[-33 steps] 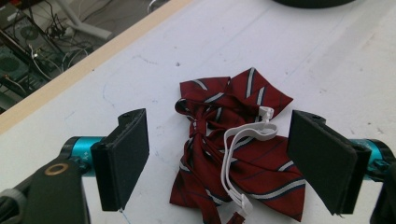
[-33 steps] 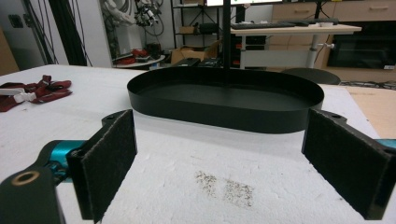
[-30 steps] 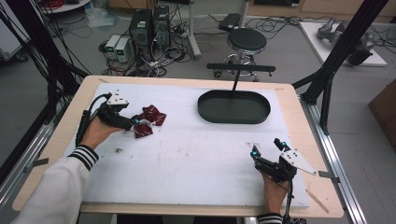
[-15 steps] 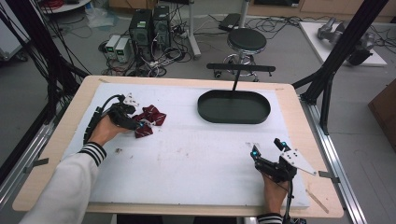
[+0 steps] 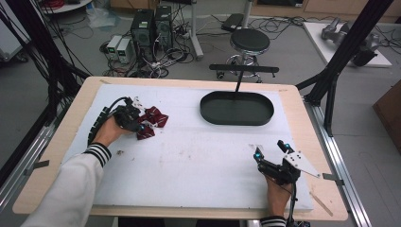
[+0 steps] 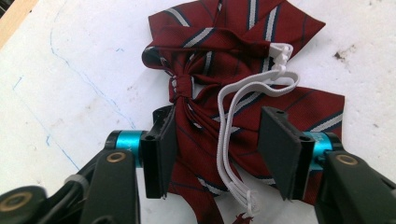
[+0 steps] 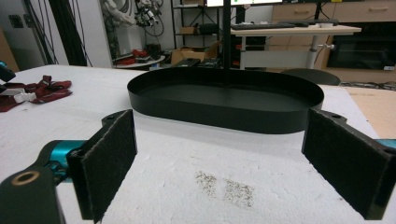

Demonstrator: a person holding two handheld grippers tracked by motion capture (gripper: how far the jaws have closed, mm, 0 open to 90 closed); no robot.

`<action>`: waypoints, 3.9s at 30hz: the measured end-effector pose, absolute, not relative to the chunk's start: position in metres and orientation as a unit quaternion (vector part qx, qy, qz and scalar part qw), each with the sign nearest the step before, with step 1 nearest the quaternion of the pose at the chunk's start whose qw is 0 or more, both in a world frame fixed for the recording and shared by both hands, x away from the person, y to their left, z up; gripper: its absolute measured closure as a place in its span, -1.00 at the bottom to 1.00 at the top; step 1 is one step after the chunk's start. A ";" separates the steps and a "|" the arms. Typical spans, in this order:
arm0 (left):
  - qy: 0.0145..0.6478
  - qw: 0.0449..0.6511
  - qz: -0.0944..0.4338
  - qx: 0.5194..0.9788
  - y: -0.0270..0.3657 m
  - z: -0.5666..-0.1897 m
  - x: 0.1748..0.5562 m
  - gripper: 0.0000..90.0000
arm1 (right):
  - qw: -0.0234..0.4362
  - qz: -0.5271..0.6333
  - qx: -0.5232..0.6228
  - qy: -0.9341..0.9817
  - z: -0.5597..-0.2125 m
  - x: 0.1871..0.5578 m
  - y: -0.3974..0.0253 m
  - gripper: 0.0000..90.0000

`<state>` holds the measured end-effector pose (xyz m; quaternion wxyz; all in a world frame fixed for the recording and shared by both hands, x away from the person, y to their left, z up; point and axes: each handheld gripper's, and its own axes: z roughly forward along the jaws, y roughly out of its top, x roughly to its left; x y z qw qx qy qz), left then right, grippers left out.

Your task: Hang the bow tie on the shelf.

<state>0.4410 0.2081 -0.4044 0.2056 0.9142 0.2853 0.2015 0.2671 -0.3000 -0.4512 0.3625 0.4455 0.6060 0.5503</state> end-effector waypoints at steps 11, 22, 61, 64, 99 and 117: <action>0.266 0.177 0.190 0.928 0.204 -0.409 0.441 0.33 | 0.364 0.549 0.445 0.607 -0.451 0.267 -0.300 -0.79; 0.291 0.163 0.181 0.925 0.200 -0.408 0.442 0.69 | 0.363 0.549 0.445 0.607 -0.451 0.267 -0.300 -0.79; 0.332 0.321 0.246 0.852 0.216 -0.383 0.436 0.94 | 0.366 0.554 0.444 0.601 -0.452 0.266 -0.301 -0.79; 0.326 0.349 0.253 0.841 0.217 -0.379 0.434 0.94 | 0.366 0.554 0.445 0.601 -0.452 0.266 -0.301 -0.79; 0.232 0.540 0.248 0.770 0.153 -0.307 0.428 0.94 | 0.365 0.555 0.446 0.600 -0.452 0.266 -0.301 -0.79; 0.210 0.568 0.239 0.759 0.107 -0.292 0.439 0.94 | 0.364 0.552 0.448 0.601 -0.451 0.267 -0.301 -0.79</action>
